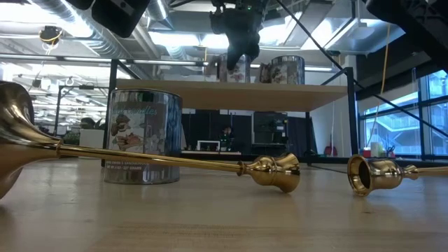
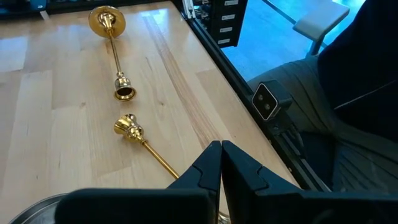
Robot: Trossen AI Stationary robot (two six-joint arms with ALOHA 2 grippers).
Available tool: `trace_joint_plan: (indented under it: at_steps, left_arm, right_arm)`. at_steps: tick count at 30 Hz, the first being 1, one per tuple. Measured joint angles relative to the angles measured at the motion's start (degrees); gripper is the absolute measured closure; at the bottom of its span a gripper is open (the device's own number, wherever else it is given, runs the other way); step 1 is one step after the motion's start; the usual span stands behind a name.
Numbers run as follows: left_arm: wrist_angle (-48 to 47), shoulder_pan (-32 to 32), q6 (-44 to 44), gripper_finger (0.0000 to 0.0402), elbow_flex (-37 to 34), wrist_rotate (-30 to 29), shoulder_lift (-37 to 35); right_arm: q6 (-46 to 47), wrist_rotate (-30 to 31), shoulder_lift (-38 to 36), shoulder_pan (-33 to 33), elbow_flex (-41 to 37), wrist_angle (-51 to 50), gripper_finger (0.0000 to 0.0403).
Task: Pick & Place candle stick holders
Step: Put the right silver scented candle on the shelf
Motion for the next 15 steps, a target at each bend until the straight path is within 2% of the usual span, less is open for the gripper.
trace_joint_plan:
  at_steps: [15]
  left_arm:
    - [0.0, 0.0, 0.0, 0.0396, 0.0, 0.0, 0.0]
  right_arm:
    - [0.0, 0.2, 0.0, 0.4, 0.0, 0.0, 0.0008]
